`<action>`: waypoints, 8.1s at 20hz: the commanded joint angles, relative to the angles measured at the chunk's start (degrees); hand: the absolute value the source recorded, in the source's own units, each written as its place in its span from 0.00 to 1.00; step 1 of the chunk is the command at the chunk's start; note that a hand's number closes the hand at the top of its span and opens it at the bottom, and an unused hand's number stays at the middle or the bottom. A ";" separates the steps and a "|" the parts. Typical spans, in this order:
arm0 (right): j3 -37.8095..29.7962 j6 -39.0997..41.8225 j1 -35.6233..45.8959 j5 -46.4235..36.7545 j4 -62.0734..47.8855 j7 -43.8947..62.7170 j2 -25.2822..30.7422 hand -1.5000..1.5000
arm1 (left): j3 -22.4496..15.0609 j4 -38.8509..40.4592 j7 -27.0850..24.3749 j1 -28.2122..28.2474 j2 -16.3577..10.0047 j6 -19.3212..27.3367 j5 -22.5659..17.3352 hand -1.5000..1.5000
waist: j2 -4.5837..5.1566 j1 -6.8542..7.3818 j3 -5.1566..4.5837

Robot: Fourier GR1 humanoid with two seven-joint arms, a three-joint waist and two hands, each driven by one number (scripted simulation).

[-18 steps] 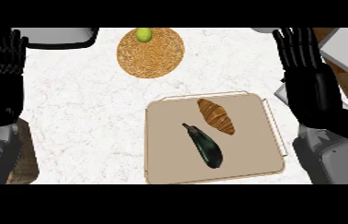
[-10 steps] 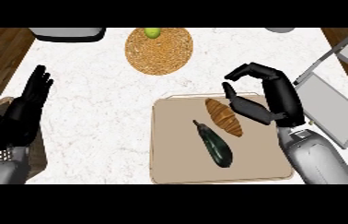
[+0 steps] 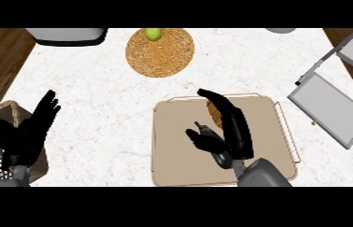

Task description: Pick the croissant from the tray and place it in the tiered shelf

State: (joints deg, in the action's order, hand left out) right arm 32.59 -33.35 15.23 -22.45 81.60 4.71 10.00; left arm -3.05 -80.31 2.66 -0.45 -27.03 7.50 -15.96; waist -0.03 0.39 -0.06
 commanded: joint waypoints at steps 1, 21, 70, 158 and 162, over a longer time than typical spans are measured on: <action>4.79 -3.81 -1.29 -13.90 1.86 12.68 0.35 0.00 | 0.82 2.98 -2.59 1.89 -0.10 -1.67 0.28 0.50 | -0.38 -1.06 -0.15; 8.77 58.85 15.93 -22.84 7.31 53.27 4.86 0.00 | 3.45 4.05 -1.81 1.01 -1.19 -5.05 -0.05 0.50 | -0.03 -0.33 -0.02; -10.35 42.56 13.41 -50.62 -19.81 17.96 -0.46 1.00 | 11.29 -3.55 4.35 2.48 8.25 -10.03 10.01 0.50 | -0.04 -0.18 0.07; -66.19 34.67 21.36 -29.98 -13.21 28.20 32.52 0.00 | 14.94 -2.95 4.19 0.92 11.28 -12.80 13.82 0.50 | 0.03 -0.13 0.07; -68.44 33.88 25.50 -25.52 -12.56 30.37 31.81 0.00 | 14.27 1.55 1.14 -0.90 12.31 -12.75 15.03 0.50 | 0.07 -0.25 0.03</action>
State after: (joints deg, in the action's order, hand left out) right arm -35.38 2.02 39.04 -50.48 68.74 33.94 43.40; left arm 11.52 -81.68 6.12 0.04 -15.46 -5.76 -2.16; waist -0.42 0.16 -0.41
